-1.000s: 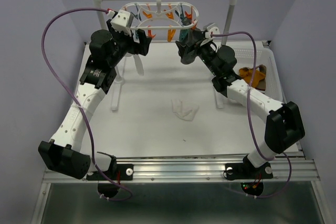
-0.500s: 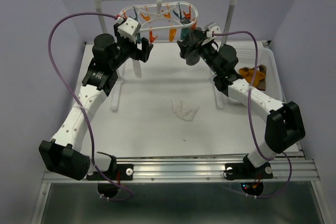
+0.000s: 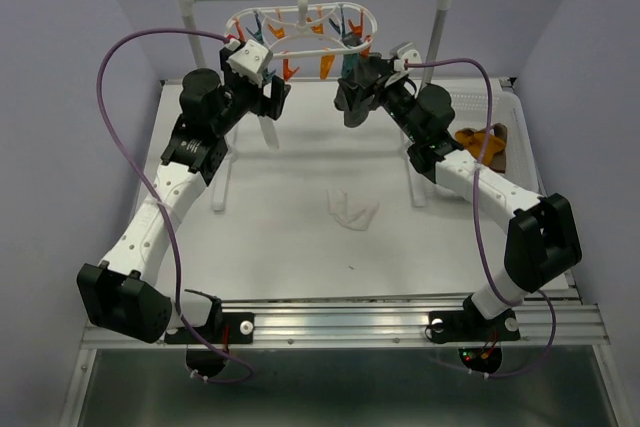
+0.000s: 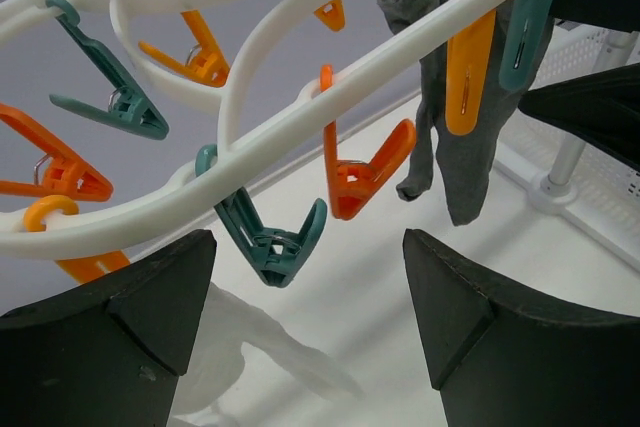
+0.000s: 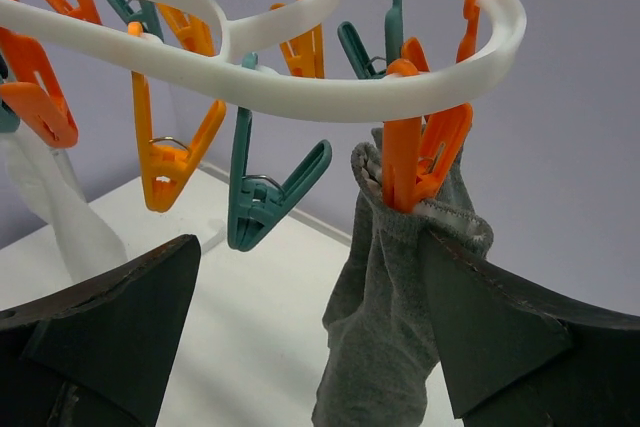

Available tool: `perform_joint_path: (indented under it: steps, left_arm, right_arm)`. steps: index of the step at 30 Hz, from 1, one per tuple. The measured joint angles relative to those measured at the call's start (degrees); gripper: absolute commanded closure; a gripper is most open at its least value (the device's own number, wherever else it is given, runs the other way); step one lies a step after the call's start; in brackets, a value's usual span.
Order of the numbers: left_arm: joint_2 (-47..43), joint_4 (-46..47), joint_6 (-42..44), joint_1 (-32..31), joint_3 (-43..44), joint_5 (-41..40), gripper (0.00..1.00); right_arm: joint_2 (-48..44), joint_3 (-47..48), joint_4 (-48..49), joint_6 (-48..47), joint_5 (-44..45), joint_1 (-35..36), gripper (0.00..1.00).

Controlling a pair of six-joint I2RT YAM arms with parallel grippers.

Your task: Clip the socks to the hanger

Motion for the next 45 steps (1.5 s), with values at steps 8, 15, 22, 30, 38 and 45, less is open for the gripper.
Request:
perform_joint_path:
  steps: [8, 15, 22, 30, 38, 45]
  left_arm:
    - [0.0, 1.9, 0.9, 0.0, -0.6, -2.4, 0.17]
    - [-0.1, 3.9, 1.5, 0.0, -3.9, -4.6, 0.17]
    - [-1.4, 3.5, 3.0, 0.0, -4.5, -7.1, 0.16]
    - [-2.8, 7.2, 3.3, 0.0, -5.4, -7.5, 0.16]
    - [-1.2, 11.8, 4.3, 0.0, -5.4, -7.2, 0.25]
    - [0.0, 12.3, 6.3, 0.0, -5.4, -5.8, 0.31]
  right_arm:
    - [0.0, 0.0, -0.1, 0.0, -0.2, -0.5, 0.05]
    - [0.0, 0.0, -0.3, 0.0, -0.3, -1.0, 0.06]
    - [0.0, 0.7, -1.3, -0.1, -0.4, -1.4, 0.05]
    - [0.1, 0.8, -1.3, 0.0, -0.8, -1.5, 0.06]
    - [0.5, 0.8, -1.4, 0.1, -1.3, -1.5, 0.05]
    - [0.6, 0.8, -1.5, 0.1, -1.8, -1.9, 0.06]
